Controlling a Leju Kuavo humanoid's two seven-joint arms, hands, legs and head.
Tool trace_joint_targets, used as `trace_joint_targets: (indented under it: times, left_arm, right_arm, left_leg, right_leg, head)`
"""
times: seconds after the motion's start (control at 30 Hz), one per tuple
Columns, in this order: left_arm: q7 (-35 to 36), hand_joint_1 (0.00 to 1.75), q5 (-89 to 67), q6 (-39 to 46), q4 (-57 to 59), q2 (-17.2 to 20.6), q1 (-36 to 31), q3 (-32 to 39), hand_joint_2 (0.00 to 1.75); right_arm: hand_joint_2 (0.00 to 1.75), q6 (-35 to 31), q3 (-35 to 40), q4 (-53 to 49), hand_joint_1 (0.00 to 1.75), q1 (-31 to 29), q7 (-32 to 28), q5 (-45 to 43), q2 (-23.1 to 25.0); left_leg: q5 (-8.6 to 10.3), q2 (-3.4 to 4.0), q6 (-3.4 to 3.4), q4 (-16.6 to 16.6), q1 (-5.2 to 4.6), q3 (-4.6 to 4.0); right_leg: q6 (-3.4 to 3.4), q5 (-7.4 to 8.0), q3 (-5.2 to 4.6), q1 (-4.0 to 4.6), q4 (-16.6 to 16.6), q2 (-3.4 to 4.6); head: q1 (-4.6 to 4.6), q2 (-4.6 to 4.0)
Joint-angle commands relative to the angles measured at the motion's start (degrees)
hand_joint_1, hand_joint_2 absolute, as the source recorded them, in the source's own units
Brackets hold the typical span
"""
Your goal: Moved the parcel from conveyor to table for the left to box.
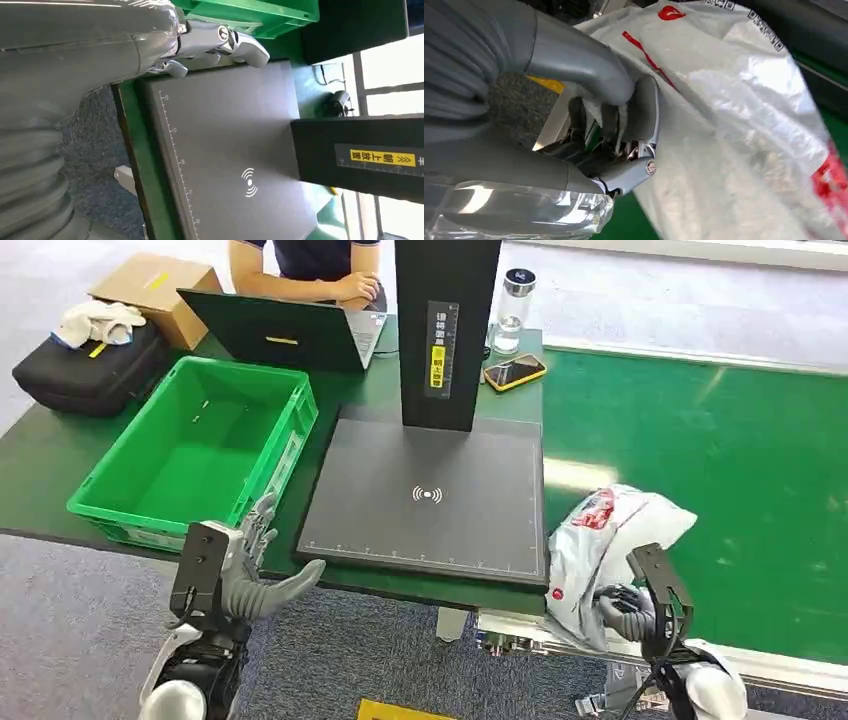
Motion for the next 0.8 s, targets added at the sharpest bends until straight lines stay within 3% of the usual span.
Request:
trace_joint_targets:
  times: [0.03, 0.4, 0.67, 0.8]
  left_arm:
    - [0.8, 0.0, -0.7, 0.0, -0.7, -0.1, 0.1, 0.4, 1.75]
    - [1.2, 0.0, -1.1, -0.2, -1.0, -0.5, 0.5, 0.9, 1.75]
    - [0.9, 0.0, -1.4, 0.1, -0.8, -0.8, 0.4, 0.7, 1.75]
    - [0.4, 0.0, -1.3, 0.0, 1.4, -1.2, -1.3, 0.5, 1.75]
  right_arm:
    - [1.75, -0.4, 0.6, -2.0, 1.75, 0.7, 0.4, 1.1, 1.2]
    - [1.75, -1.7, -1.0, -2.9, 1.75, 0.1, 0.1, 2.0, 2.4]
    - [1.75, -13.2, -6.2, -7.4, 1.75, 0.1, -7.4, -1.2, 5.9]
    - [1.75, -22.0, -11.5, -11.6, 1.75, 0.3, -13.6, -7.3, 7.4]
  left_leg:
    - [0.01, 0.0, -0.04, -0.1, -0.01, 0.13]
    - [-0.01, 0.05, -0.04, -0.1, 0.0, 0.06]
    - [0.02, 0.03, -0.05, -0.1, -0.03, 0.1]
    - [0.02, -0.03, -0.02, -0.1, -0.03, 0.01]
  right_leg:
    - [-0.09, -0.01, 0.1, -0.01, -0.1, 0.01]
    - [-0.07, 0.0, 0.05, 0.0, 0.0, 0.05]
    - [-0.1, 0.0, 0.08, -0.02, -0.1, 0.04]
    - [-0.06, -0.01, 0.01, -0.03, 0.0, -0.03]
  head:
    - [0.0, 0.0]
    - [0.0, 0.0]
    - [0.0, -0.02]
    - [0.0, 0.0]
